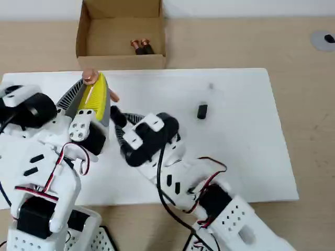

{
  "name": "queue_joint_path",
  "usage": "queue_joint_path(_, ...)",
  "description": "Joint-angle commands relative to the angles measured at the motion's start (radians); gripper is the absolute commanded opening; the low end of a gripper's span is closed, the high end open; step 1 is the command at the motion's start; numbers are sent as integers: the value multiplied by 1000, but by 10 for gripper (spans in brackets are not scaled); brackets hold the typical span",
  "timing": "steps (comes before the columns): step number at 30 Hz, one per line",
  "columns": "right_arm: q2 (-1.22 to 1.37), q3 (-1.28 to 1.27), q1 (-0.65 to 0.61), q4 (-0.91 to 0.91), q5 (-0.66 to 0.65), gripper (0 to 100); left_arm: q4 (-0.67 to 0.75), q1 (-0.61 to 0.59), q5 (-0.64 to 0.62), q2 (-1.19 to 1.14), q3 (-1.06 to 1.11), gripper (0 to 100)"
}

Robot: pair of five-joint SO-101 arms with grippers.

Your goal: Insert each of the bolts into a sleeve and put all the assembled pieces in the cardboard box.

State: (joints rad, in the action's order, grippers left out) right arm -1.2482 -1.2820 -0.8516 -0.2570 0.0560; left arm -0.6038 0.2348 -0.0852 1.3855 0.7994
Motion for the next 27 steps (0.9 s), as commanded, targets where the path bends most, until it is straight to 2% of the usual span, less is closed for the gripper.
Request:
queue_joint_path(1, -28, -41, -16, 153, 11, 9, 18, 14, 54, 16, -132, 7)
queue_joint_path(4, -28, -82, -15, 215, 11, 9, 2, 14, 61, 16, -189, 6)
queue_joint_path(9, -35, -105, -13, 226, 11, 9, -138, 21, 58, 16, -282, 6)
queue_joint_path(16, -35, -107, -13, 226, 11, 9, -233, 21, 58, 8, -285, 6)
queue_joint_path(19, -35, -119, -13, 242, 11, 9, -230, 21, 58, 12, -250, 6)
queue_joint_path(27, -35, -208, -13, 439, 9, 9, -229, 17, 63, 7, -233, 7)
